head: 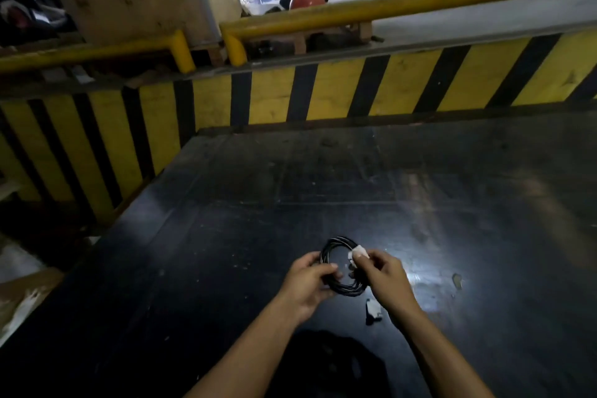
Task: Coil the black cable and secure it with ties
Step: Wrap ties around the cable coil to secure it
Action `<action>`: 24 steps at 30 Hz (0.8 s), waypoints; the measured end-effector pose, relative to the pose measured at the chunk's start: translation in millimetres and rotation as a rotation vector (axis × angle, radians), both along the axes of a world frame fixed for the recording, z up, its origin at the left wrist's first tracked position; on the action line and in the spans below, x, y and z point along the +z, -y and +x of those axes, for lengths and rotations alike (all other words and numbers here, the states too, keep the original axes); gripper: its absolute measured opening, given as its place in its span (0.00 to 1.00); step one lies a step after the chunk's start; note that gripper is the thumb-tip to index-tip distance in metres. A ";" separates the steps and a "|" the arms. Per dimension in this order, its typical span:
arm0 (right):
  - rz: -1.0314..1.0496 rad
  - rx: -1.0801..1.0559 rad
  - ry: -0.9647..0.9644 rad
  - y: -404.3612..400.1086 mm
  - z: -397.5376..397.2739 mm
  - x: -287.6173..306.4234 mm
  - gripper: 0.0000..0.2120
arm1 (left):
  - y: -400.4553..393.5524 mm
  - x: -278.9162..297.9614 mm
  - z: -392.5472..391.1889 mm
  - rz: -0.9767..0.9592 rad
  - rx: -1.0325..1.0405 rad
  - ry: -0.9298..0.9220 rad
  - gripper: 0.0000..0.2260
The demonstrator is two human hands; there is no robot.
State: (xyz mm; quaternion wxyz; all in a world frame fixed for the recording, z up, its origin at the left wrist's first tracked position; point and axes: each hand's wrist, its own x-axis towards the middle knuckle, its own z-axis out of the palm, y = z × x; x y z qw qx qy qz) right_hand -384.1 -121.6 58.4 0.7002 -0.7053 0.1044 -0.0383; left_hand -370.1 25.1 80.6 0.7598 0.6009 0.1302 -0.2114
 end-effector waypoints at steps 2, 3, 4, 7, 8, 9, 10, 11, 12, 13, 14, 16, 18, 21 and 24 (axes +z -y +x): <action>-0.109 -0.010 -0.056 2.5 -4.3 -22.0 0.10 | -4.4 -9.7 -3.8 0.018 0.080 -0.036 0.08; -0.193 -0.043 -0.080 7.0 -5.9 -34.4 0.10 | -8.6 -14.0 -5.8 0.033 0.115 -0.048 0.09; -0.294 -0.074 -0.107 12.8 -7.6 -47.6 0.10 | -13.3 -17.6 -7.8 0.049 0.142 -0.055 0.10; -0.582 -0.044 -0.244 28.1 -13.2 -87.9 0.16 | -27.5 -27.2 -13.4 0.087 0.175 -0.072 0.13; -0.643 -0.024 -0.281 30.4 -14.2 -97.1 0.18 | -30.7 -28.4 -15.1 0.089 0.174 -0.072 0.14; -0.677 -0.014 -0.304 31.1 -14.3 -102.7 0.19 | -33.2 -29.1 -16.2 0.090 0.171 -0.070 0.15; -0.693 -0.008 -0.317 30.5 -13.1 -105.6 0.20 | -35.1 -29.8 -16.6 0.090 0.165 -0.069 0.15; -0.707 0.003 -0.328 29.1 -11.5 -106.6 0.21 | -36.8 -30.9 -17.2 0.092 0.159 -0.068 0.16; -0.733 0.019 -0.339 27.5 -9.5 -106.4 0.20 | -38.1 -31.5 -18.1 0.095 0.153 -0.065 0.16; -0.764 0.036 -0.352 26.0 -7.4 -105.6 0.17 | -39.0 -31.4 -18.5 0.098 0.146 -0.059 0.17; -0.791 0.051 -0.363 25.0 -5.6 -104.7 0.15 | -40.1 -30.8 -19.2 0.096 0.142 -0.049 0.18; -0.808 0.073 -0.373 25.5 -3.2 -102.7 0.10 | -42.1 -29.4 -18.0 0.077 0.135 -0.021 0.19; -0.731 0.090 -0.399 27.4 -2.6 -99.7 0.07 | -43.8 -24.8 -15.1 0.078 0.124 0.023 0.20; -0.433 0.067 -0.431 28.1 -1.6 -85.2 0.04 | -43.6 -13.9 -4.0 0.122 0.094 0.095 0.14; -0.094 0.019 -0.319 23.9 6.2 -40.4 0.05 | -42.8 2.4 12.4 0.175 0.038 0.162 0.11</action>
